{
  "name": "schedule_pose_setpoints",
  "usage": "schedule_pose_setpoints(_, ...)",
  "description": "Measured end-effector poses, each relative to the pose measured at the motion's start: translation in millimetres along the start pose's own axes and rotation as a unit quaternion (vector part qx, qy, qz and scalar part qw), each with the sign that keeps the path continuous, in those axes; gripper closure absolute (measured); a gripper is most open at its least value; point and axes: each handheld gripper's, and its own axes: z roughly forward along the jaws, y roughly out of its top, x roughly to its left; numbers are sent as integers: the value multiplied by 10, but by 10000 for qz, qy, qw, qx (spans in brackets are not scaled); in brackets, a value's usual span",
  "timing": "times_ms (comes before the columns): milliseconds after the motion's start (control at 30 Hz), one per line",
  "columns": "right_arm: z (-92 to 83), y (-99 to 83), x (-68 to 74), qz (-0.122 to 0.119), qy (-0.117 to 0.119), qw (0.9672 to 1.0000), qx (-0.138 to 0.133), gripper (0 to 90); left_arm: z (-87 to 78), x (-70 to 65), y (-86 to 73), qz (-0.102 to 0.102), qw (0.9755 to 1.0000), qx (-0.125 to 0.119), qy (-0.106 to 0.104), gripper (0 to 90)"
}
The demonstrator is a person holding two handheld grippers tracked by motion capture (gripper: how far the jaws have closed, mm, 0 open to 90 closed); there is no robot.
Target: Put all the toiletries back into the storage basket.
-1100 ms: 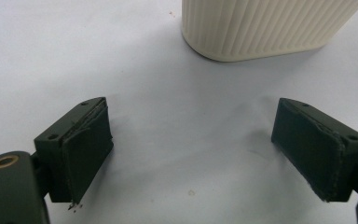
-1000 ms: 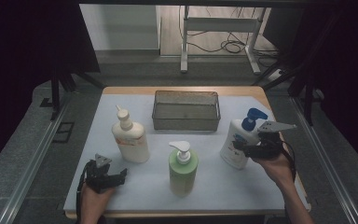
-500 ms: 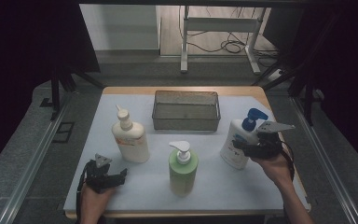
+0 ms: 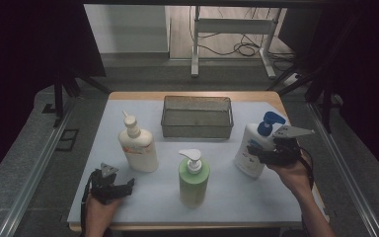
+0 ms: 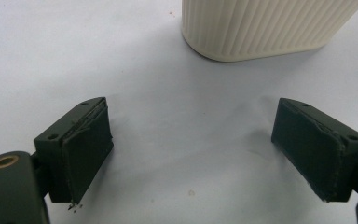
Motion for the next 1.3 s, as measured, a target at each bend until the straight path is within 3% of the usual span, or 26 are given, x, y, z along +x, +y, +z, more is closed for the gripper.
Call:
schedule_pose_setpoints(733, 129, 387, 109, -31, 117, 9999, -119, 376, 0, 0, -1, 0, 10000, -4, 1, 118)
schedule_pose_setpoints(1300, 383, 759, 270, -128, 212, 9996, -151, 377, 2, -3, -2, -15, 10000, -21, 1, 118)
